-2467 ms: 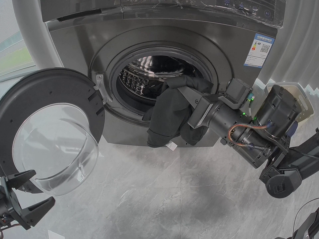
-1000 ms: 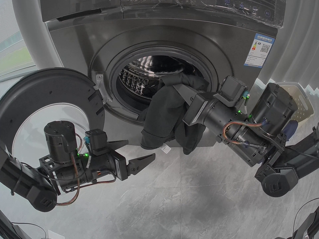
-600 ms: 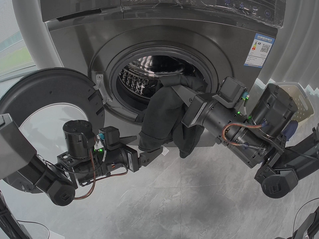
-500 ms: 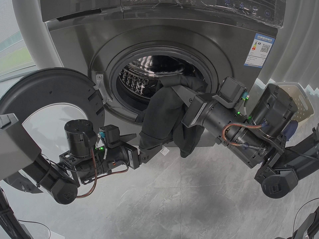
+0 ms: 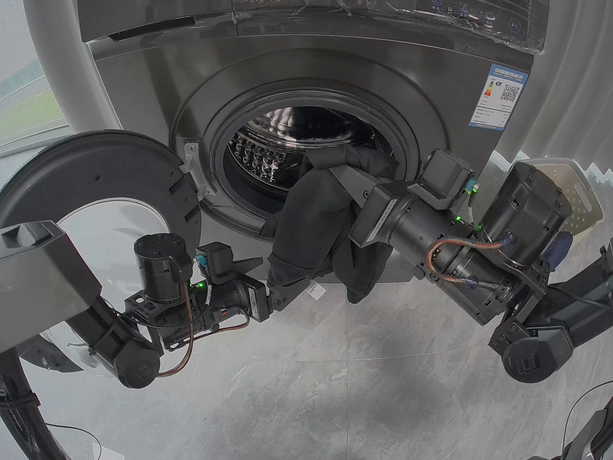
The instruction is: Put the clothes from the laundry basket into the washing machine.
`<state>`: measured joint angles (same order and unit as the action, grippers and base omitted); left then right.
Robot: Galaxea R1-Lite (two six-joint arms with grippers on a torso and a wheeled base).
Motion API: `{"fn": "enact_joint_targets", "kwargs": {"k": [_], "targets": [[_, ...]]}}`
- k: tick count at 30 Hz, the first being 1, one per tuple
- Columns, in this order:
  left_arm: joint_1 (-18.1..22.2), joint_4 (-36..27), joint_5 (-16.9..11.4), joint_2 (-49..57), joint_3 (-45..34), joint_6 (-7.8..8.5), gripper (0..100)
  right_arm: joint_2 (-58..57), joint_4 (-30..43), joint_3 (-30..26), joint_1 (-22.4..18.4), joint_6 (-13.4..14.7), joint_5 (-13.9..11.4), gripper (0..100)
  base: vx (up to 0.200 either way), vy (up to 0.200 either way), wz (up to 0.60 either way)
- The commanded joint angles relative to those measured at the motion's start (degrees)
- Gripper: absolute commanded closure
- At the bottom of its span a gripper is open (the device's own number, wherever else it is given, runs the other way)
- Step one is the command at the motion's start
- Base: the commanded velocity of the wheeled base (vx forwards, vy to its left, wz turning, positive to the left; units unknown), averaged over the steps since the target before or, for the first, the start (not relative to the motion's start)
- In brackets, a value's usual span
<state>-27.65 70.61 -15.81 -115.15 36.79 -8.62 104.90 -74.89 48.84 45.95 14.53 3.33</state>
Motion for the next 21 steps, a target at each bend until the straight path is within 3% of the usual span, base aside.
{"fn": "enact_joint_targets", "kwargs": {"k": [1, 9, 10, 21], "targets": [[-0.30, 0.76, -0.27, -1.30, 0.74, 0.01, 0, -0.05, 0.00, -0.23, 0.02, 0.06, 0.01, 100, 0.000, 0.000, 0.00], [-0.48, 4.45, -1.15, -4.29, 2.14, -0.08, 0, 0.04, -0.79, -0.67, 0.02, -0.12, 0.01, 100, 0.000, 0.000, 0.00], [-0.56, 4.80, -1.15, -4.64, 2.14, -0.17, 100, 0.04, -0.96, -0.76, 0.02, -0.12, 0.01, 100, 0.000, 0.000, 0.00], [-1.44, 5.86, -1.24, -4.55, 2.14, -0.17, 100, 0.31, -1.14, -1.37, 0.02, -0.03, 0.01, 100, 0.000, 0.000, 0.00]]}}
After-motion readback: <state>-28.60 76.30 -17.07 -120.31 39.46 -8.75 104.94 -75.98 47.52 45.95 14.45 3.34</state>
